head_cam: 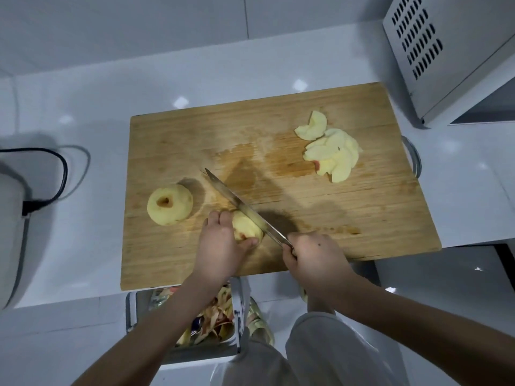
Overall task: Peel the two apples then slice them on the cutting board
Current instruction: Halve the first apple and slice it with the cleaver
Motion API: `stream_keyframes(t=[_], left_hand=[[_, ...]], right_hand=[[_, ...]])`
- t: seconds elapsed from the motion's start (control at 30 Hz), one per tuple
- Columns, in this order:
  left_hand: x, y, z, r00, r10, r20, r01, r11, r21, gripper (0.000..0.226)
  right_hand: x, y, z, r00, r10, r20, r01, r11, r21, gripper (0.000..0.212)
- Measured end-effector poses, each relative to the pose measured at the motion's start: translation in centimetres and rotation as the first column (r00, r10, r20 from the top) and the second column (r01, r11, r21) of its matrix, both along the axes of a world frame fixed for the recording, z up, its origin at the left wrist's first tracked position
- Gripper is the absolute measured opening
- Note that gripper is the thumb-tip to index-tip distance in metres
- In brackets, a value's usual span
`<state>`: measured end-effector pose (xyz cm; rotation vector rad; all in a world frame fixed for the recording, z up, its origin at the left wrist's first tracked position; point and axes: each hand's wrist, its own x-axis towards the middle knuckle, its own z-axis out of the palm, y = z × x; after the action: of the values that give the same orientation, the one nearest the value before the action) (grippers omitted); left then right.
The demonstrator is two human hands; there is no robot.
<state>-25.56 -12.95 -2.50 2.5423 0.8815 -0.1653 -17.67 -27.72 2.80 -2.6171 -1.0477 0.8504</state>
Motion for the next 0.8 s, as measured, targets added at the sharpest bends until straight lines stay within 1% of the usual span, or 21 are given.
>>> stream_keyframes(t=[0.17,0.27,0.37,0.4,0.43,0.47,0.5,0.53,0.57,0.6,0.63,0.67,0.7,0.73,0.8], left_hand=[[-0.1,0.1,-0.2,0.999,0.005,0.048,-0.005,1.000,0.005,0.071],[-0.1,0.3,-0.2,0.998,-0.008,0.060,0.008,1.000,-0.007,0.070],[-0.4,0.9,0.2,0.995,0.004,0.096,0.000,0.999,-0.043,0.069],[-0.4,1.2,0.7,0.989,0.044,0.143,-0.034,0.997,-0.067,0.067],[-0.4,1.7,1.1,0.973,0.122,0.197,-0.097,0.987,-0.132,0.062],[-0.2,2.0,1.7,0.940,0.246,0.235,-0.179,0.945,-0.273,0.057],[0.0,2.3,2.2,0.886,0.402,0.230,-0.248,0.831,-0.497,0.052],[0.3,2.6,2.8,0.816,0.550,0.179,-0.250,0.615,-0.748,0.047],[0.4,2.8,3.4,0.756,0.648,0.087,-0.181,0.336,-0.924,0.042],[0.4,3.0,3.7,0.732,0.681,-0.010,-0.094,0.087,-0.992,0.033],[0.3,3.1,4.1,0.728,0.681,-0.080,-0.026,-0.089,-0.996,0.025],[-0.1,3.2,4.3,0.728,0.675,-0.119,0.012,-0.186,-0.982,0.019],[-0.4,3.2,4.3,0.730,0.672,-0.129,0.033,-0.223,-0.974,0.017],[-0.9,3.3,4.5,0.735,0.668,-0.120,0.047,-0.227,-0.973,0.016],[-1.9,3.6,4.4,0.729,0.677,-0.106,0.039,-0.195,-0.980,0.016]], right_hand=[[0.2,1.7,-1.5,1.000,0.014,-0.026,-0.015,0.999,-0.047,0.037],[0.5,2.1,-2.0,0.999,-0.031,-0.020,0.032,0.999,0.020,0.024],[0.8,1.1,-1.5,0.996,-0.082,0.014,0.080,0.991,0.108,0.024],[0.9,0.6,-1.2,0.995,-0.102,0.011,0.099,0.983,0.156,0.028],[0.9,0.1,-0.8,0.991,-0.130,-0.018,0.130,0.969,0.211,0.032],[0.9,-0.4,-0.2,0.980,-0.171,-0.098,0.191,0.945,0.264,0.036],[0.7,-0.7,0.4,0.948,-0.216,-0.236,0.284,0.908,0.308,0.036],[0.7,-0.9,1.1,0.881,-0.242,-0.406,0.388,0.862,0.327,0.034],[0.6,-0.9,1.8,0.790,-0.248,-0.561,0.481,0.818,0.316,0.030],[0.5,-0.8,2.4,0.705,-0.245,-0.666,0.545,0.787,0.288,0.027],[0.4,-0.6,2.9,0.642,-0.245,-0.727,0.584,0.770,0.256,0.025],[0.2,-0.4,3.3,0.595,-0.253,-0.763,0.611,0.759,0.225,0.023],[0.1,-0.1,3.7,0.557,-0.267,-0.787,0.633,0.750,0.193,0.021],[-0.1,0.1,4.0,0.523,-0.279,-0.805,0.650,0.742,0.165,0.020],[-0.6,0.5,4.4,0.478,-0.292,-0.828,0.661,0.740,0.121,0.016]])
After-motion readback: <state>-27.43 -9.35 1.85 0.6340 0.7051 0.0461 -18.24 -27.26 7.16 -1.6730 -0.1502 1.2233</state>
